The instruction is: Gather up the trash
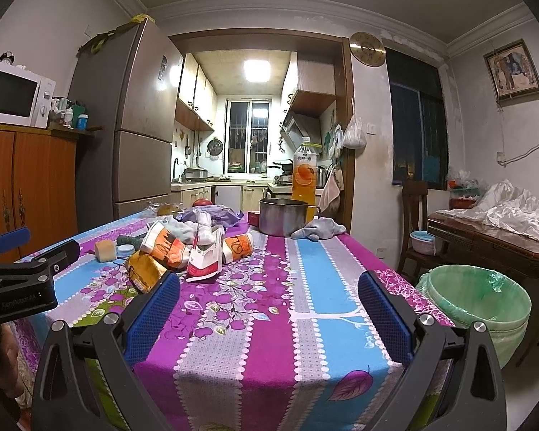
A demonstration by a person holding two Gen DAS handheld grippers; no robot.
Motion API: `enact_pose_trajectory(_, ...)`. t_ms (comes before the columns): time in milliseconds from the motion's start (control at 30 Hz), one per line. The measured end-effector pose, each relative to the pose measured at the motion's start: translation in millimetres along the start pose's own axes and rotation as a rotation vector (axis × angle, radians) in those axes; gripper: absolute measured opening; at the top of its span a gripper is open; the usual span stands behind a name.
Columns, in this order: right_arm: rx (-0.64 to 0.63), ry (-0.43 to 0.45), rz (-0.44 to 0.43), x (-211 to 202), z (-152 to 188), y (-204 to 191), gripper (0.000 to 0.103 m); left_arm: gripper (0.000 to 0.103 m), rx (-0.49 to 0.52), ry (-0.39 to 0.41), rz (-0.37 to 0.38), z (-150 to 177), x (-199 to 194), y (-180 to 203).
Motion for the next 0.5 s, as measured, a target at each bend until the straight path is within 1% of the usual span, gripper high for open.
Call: enact_pose_trajectory(500, -0.005, -0.003, -0.001, 3.4, 1.3, -3.1, 0.099, 0.098, 0.0, -0.007, 0.0, 0.9, 1.4, -1.2)
Point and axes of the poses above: each gripper's, at about its wrist camera, not at the fingertips, and x roughly the way its jaws point, y to its right, z to its underside, the point moved 6 cm from there along x, roughly the way its jaws point, and after that the axes turned 1 degree about z, right-handed, at the moved point
